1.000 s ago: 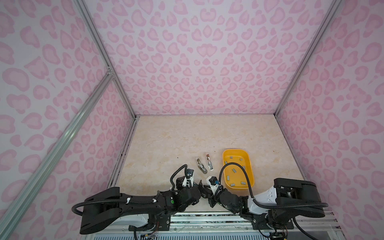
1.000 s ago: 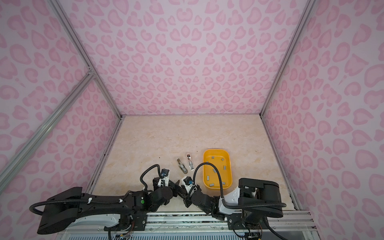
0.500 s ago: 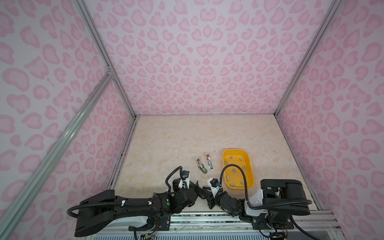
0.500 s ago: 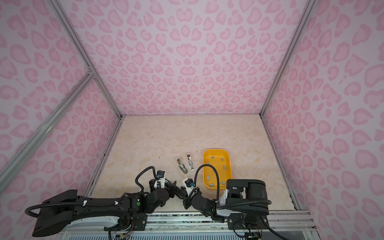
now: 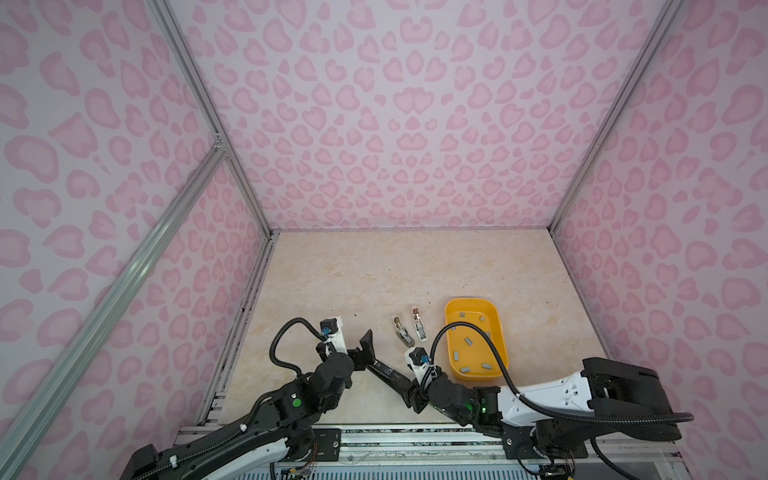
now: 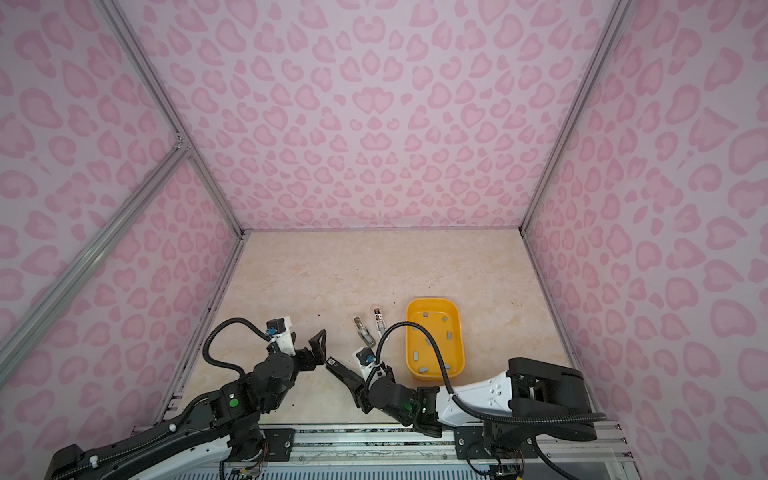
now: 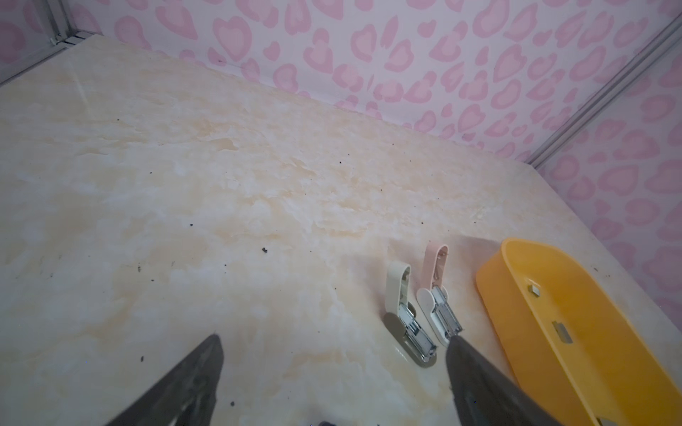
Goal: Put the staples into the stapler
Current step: 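Move the right gripper over the white stapler while the left arm swings toward it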
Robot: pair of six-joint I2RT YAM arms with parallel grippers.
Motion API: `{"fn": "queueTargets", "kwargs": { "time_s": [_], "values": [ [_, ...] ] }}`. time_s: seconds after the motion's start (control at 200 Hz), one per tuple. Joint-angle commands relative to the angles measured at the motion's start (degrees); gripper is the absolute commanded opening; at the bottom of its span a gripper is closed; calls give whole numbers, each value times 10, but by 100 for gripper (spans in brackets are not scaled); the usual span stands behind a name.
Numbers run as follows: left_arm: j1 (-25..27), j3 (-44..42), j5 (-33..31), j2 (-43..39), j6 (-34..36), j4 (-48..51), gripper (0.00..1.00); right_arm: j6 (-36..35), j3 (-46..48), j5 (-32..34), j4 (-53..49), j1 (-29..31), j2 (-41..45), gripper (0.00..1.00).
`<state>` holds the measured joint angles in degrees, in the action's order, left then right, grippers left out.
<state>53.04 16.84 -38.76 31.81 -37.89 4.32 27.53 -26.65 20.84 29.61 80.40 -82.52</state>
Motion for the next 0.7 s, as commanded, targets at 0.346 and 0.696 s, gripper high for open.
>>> {"fn": "queueTargets", "kwargs": {
  "time_s": [0.346,0.696],
  "values": [
    [-226,12,210,32,-16,39,96,24,-92,22,-76,5,-126,36],
    [-268,11,189,11,-15,75,96,116,-238,77,-182,-32,-244,12]
  ]
}}
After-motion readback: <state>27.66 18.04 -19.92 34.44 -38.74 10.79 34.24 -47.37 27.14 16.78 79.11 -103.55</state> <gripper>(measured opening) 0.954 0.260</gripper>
